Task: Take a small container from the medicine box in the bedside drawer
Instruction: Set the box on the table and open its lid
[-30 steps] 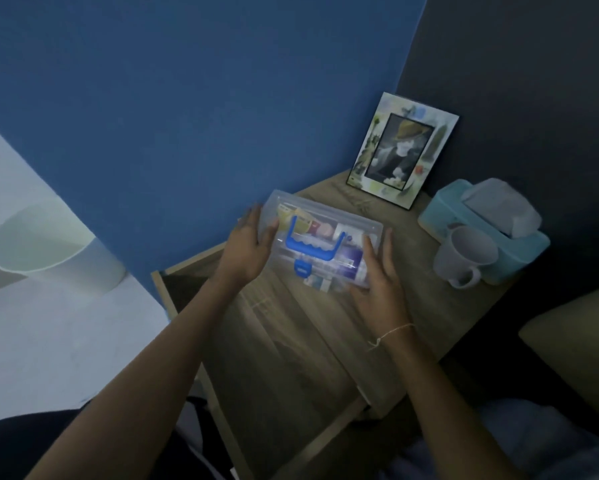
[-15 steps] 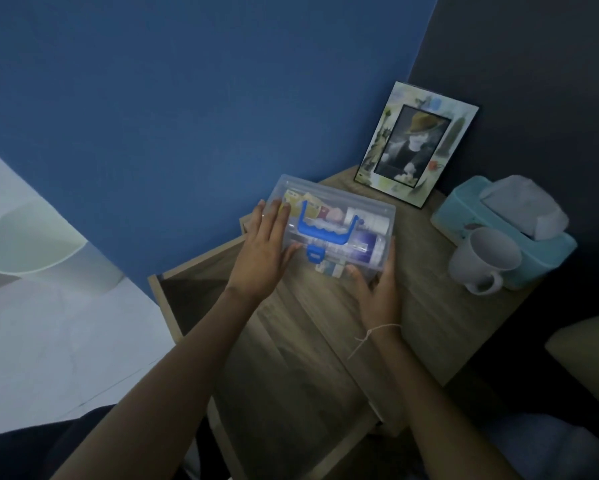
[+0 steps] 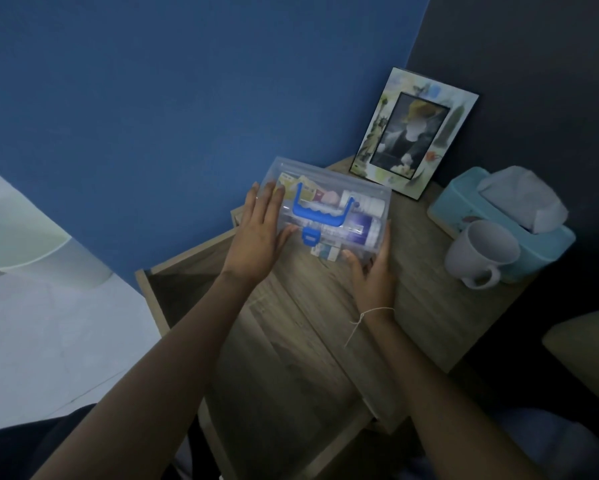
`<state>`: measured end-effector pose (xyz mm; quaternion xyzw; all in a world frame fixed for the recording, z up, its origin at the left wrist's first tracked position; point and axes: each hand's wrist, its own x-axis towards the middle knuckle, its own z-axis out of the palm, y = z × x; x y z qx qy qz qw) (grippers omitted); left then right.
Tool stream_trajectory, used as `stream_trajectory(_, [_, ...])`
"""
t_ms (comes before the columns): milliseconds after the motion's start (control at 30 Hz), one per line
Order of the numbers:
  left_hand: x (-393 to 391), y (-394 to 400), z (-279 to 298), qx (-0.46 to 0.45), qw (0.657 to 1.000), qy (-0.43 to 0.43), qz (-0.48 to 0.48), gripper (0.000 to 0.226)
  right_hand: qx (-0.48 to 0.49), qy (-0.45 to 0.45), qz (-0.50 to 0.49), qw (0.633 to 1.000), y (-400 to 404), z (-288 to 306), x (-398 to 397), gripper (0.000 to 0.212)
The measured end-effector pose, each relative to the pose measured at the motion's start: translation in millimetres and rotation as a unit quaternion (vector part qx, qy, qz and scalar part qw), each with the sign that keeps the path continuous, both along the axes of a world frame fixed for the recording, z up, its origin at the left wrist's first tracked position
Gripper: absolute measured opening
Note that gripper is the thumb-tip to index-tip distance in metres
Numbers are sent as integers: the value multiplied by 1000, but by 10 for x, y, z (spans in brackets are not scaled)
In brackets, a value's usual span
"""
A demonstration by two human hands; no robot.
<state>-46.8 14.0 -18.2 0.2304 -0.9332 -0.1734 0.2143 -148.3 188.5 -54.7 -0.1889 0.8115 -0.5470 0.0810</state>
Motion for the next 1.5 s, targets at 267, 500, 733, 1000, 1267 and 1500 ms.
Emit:
stream_trajectory(267, [60, 71, 64, 33, 999, 6, 14, 71, 46, -1, -13, 999, 15, -30, 46, 92])
stream_trajectory(500, [136, 541, -45, 230, 937, 201, 167, 33, 132, 30, -28, 990, 73, -199, 97, 60])
stream_trajectory(733, [-102, 704, -65, 495, 827, 190, 188, 41, 134, 88, -44, 986, 68, -292, 54, 45])
stream_trajectory(1000, [-233, 645, -38, 626, 723, 207, 207, 40, 142, 103, -47, 983, 74, -286, 58, 43])
stream_trajectory(1267, [-206, 625, -36, 652, 706, 205, 189, 34, 134, 91, -36, 986, 72, -245, 60, 44])
stream_trajectory(1500, [-212, 618, 31, 608, 737, 214, 204, 28, 120, 114, -37, 985, 76, -229, 68, 40])
